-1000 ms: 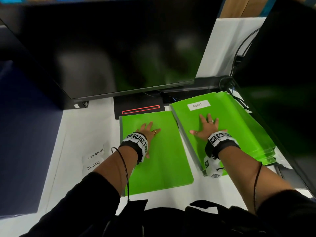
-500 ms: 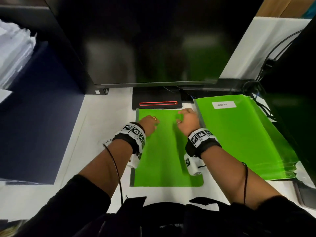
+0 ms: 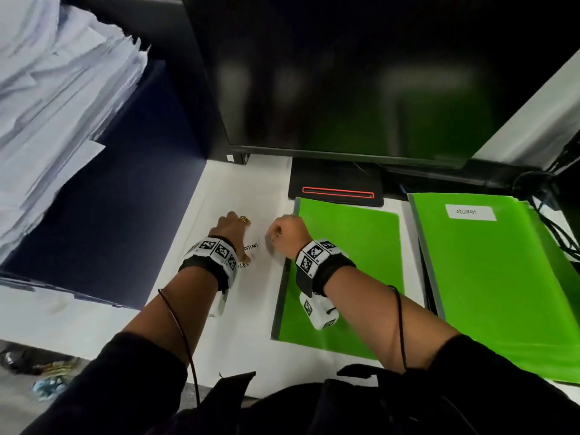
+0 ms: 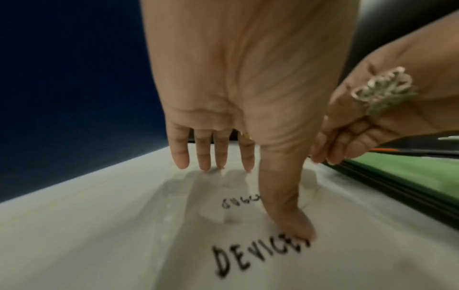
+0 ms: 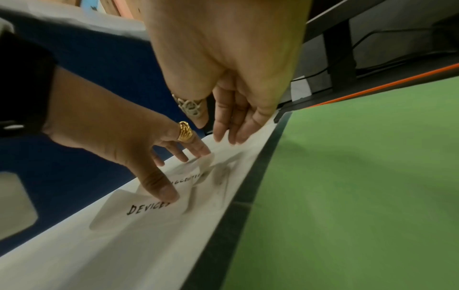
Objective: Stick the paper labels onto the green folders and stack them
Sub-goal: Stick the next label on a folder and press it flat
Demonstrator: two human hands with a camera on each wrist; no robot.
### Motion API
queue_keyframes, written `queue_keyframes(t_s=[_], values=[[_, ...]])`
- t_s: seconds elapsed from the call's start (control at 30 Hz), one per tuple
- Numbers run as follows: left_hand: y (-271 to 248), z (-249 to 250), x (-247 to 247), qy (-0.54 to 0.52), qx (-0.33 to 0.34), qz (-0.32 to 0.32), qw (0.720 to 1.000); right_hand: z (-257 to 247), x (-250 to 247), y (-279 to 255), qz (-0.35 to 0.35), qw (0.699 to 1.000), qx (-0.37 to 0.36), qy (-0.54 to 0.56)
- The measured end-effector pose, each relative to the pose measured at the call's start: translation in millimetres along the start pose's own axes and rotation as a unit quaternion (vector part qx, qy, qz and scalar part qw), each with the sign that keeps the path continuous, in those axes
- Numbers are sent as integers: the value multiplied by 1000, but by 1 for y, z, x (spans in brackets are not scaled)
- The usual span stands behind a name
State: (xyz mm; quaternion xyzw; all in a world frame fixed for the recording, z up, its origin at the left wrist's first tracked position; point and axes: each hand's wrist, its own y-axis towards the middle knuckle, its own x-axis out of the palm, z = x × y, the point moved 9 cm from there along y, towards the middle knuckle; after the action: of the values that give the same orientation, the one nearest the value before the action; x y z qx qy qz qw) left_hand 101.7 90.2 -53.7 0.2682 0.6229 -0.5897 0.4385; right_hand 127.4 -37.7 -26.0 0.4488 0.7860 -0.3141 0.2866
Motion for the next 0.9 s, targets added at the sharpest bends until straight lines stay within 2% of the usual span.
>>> queue_keyframes(t_s=[0.13, 0.2, 0.37, 0.47, 0.63, 0.77, 0.9], values=[[1, -1, 7, -4, 15, 14, 1000, 4, 31, 14, -54, 993, 62, -82], [2, -1, 6, 3, 23, 21, 1000, 4, 42, 19, -65, 990, 66, -106], [4, -1, 3, 10, 24, 23, 999, 10, 46, 22, -67, 989, 89, -100], [10, -5, 0, -45, 4, 13, 999, 13, 34, 22, -33, 993, 106, -31], [20, 4, -30, -179, 1, 85, 980, 25, 1, 20, 51, 987, 132, 72], [25, 32, -42, -286, 22, 118, 951, 47, -34, 14, 132, 978, 144, 70], [27, 76, -50, -308, 69, 139, 939, 84, -63, 0, 168, 964, 191, 73]])
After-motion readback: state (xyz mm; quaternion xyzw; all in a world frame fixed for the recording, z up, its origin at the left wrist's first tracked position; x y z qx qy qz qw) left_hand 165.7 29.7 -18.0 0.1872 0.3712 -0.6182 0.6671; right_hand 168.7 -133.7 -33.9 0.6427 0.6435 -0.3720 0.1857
